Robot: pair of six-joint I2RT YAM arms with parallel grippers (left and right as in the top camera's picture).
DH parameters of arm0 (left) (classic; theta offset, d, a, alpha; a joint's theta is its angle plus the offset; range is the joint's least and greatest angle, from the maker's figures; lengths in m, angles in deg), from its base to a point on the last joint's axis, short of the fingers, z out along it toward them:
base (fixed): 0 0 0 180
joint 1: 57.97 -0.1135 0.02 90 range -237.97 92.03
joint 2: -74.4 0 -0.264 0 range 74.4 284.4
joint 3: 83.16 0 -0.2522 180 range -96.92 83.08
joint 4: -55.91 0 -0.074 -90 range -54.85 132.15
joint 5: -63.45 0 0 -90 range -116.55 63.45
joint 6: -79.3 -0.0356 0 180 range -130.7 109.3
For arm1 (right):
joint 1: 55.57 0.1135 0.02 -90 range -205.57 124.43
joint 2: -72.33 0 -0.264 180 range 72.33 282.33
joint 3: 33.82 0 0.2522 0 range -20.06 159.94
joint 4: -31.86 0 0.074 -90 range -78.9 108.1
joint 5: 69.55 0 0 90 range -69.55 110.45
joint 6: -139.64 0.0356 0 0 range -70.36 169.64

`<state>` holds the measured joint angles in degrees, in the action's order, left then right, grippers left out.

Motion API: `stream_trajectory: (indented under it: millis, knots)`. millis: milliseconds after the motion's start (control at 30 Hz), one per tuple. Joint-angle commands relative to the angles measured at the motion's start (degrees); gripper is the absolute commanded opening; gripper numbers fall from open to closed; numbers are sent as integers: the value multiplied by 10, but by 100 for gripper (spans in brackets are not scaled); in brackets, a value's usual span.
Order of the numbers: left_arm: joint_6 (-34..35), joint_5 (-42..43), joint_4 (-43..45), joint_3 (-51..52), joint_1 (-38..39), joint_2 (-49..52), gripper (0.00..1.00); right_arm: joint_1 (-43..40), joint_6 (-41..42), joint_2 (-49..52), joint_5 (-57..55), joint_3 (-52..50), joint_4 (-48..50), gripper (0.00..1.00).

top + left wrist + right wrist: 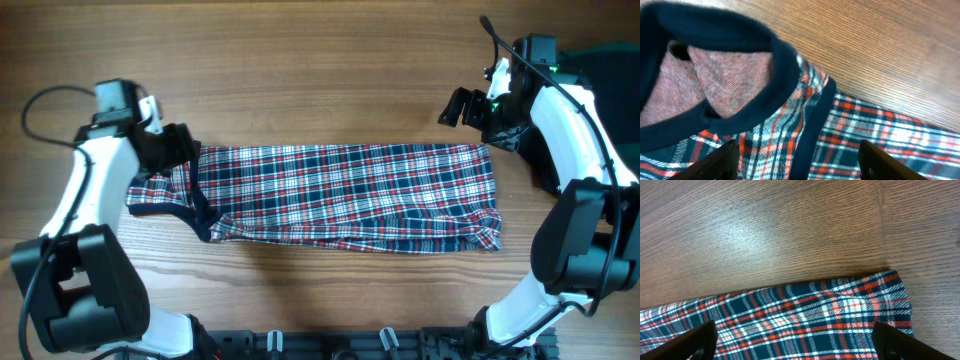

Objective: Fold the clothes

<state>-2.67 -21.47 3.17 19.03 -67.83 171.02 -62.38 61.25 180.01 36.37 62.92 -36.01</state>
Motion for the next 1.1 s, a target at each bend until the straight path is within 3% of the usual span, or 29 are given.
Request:
stream_trajectory:
  millis: [0,200,833,900,1000,1033,1067]
  knots:
    - [16,-108,6,-6,14,-10,74,2,-14,-5,13,11,2,100]
    - [14,-157,5,-6,14,-10,72,3,-14,-5,13,11,5,100]
    - [16,-152,32,-6,51,59,70,2,-26,-5,13,10,10,100]
    - [14,-152,35,-6,51,59,60,2,-26,-5,13,10,9,100]
    - [14,-152,37,-6,51,59,34,2,-27,-5,13,10,5,100]
    - [14,-152,37,-6,51,59,13,2,-26,-5,13,10,5,100]
    - [14,-152,37,-6,51,59,4,2,-26,-5,13,10,5,100]
